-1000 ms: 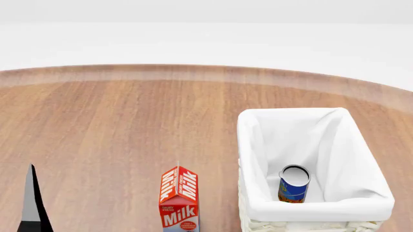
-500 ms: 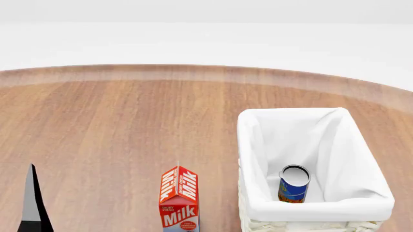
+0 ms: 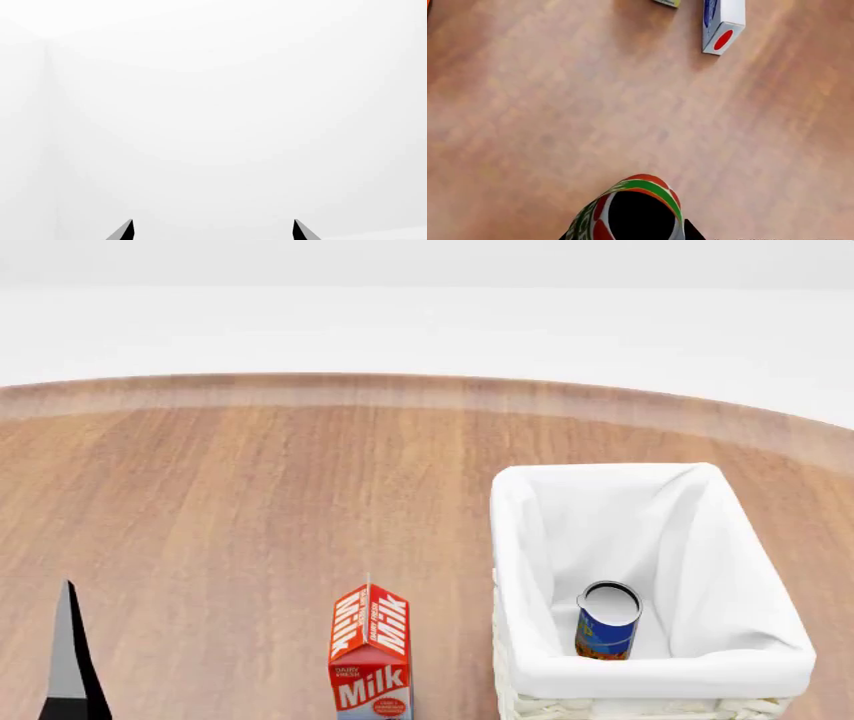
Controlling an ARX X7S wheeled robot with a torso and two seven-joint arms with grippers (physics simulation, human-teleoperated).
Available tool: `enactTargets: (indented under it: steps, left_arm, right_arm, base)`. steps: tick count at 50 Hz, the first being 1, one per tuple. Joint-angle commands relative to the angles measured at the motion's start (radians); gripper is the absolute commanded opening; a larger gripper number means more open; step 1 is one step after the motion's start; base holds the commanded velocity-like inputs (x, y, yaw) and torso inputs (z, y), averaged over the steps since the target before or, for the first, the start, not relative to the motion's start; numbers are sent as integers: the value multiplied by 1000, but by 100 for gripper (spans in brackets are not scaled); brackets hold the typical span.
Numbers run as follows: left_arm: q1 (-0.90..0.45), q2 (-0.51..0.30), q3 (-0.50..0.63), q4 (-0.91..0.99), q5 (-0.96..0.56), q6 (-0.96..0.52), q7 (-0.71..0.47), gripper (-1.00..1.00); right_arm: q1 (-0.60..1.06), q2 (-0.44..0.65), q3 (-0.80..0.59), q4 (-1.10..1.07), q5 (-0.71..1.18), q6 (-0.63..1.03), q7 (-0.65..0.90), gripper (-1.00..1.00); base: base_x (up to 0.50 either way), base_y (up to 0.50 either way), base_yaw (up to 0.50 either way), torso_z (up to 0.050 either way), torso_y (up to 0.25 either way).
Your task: Pick up the alphabet soup and the tomato sauce, and put them in the basket.
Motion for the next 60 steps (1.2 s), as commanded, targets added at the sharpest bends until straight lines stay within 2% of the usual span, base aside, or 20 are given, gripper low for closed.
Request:
enactTargets:
  steps: [1, 7, 10, 21, 30, 41, 52, 60]
  left_arm:
    - [0, -2, 3, 1, 1, 0, -2, 100]
    - [-3, -1, 5, 0, 1, 1, -3, 100]
    - [-9, 0, 9, 1, 2, -5, -1, 100]
    - [-11, -4, 4, 6, -3, -8, -2, 100]
    - [-15, -4, 10, 10, -1, -16, -3, 100]
    - [-22, -3, 14, 6, -3, -19, -3, 100]
    - [-23, -3, 17, -3, -4, -12, -3, 100]
    - [-19, -6, 16, 4, -4, -15, -6, 100]
  right_arm:
    - [13, 17, 3, -32, -33, 16, 15, -100]
    - [103, 65, 176, -270, 176, 142, 136, -100]
    - [176, 76, 273, -366, 339, 223, 233, -100]
    - [388, 116, 425, -444, 737, 282, 469, -100]
    - [568, 158, 476, -411, 919, 258, 562, -100]
    - [781, 173, 509, -287, 972, 267, 557, -100]
    - [882, 139, 501, -116, 768, 287, 401, -100]
    - [921, 103, 442, 34, 559, 247, 253, -100]
  base:
    - [0, 0, 0, 0, 0]
    - [0, 0, 0, 0, 0]
    - [0, 0, 0, 0, 0]
    - [0, 0, 0, 0, 0]
    - [0, 0, 0, 0, 0]
    - [0, 0, 0, 0, 0]
    - [0, 0, 0, 0, 0]
    - [0, 0, 0, 0, 0]
